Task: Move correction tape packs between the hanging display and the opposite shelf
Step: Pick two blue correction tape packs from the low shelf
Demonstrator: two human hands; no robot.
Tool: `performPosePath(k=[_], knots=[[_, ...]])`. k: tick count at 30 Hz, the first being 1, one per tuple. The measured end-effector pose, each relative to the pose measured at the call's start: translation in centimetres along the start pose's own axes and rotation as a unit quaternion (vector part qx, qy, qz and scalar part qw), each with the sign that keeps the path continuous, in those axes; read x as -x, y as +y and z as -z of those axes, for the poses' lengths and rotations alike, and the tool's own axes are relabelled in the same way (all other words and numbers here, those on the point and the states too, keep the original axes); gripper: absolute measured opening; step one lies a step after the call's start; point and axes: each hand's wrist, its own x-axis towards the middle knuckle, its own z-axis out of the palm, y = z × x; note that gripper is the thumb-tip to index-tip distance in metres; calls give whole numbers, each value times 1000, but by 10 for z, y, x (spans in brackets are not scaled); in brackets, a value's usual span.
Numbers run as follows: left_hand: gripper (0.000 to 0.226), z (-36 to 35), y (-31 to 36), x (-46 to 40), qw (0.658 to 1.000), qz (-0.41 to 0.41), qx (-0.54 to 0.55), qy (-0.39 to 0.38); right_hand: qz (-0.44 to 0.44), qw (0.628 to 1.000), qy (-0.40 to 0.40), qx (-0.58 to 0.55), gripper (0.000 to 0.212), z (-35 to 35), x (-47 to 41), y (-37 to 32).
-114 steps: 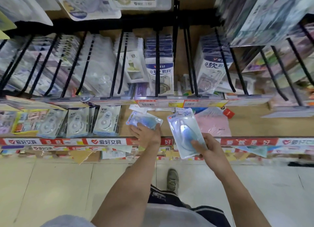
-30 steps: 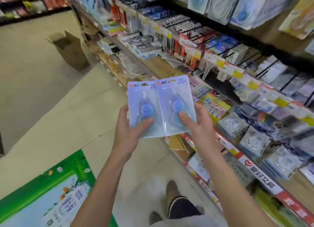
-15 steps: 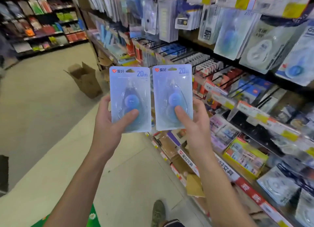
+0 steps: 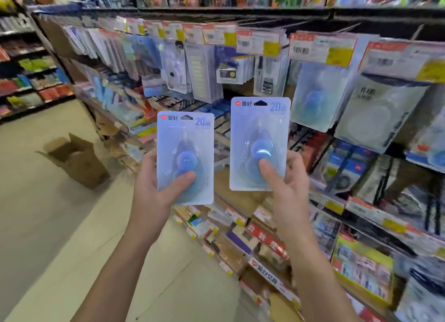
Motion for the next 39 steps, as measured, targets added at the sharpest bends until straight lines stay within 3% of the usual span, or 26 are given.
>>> performPosePath(k=[11, 15, 21, 31, 39], knots=[[45, -56, -43, -92, 985, 32, 61, -160, 38, 981, 177, 66, 28, 16, -54, -8], [58, -66, -53, -125, 974, 33, 83, -209, 68, 970, 217, 82, 23, 8, -71, -15], [43, -68, -58, -162, 962, 22, 106, -252, 99, 961, 250, 67, 29, -11, -87, -21], [44, -77, -71, -201, 937, 23, 134, -323, 131, 928, 335, 97, 31, -31, -109, -23], [53, -82, -79, -212, 931, 38, 132, -338, 129, 924, 342, 114, 30, -25, -100, -14]])
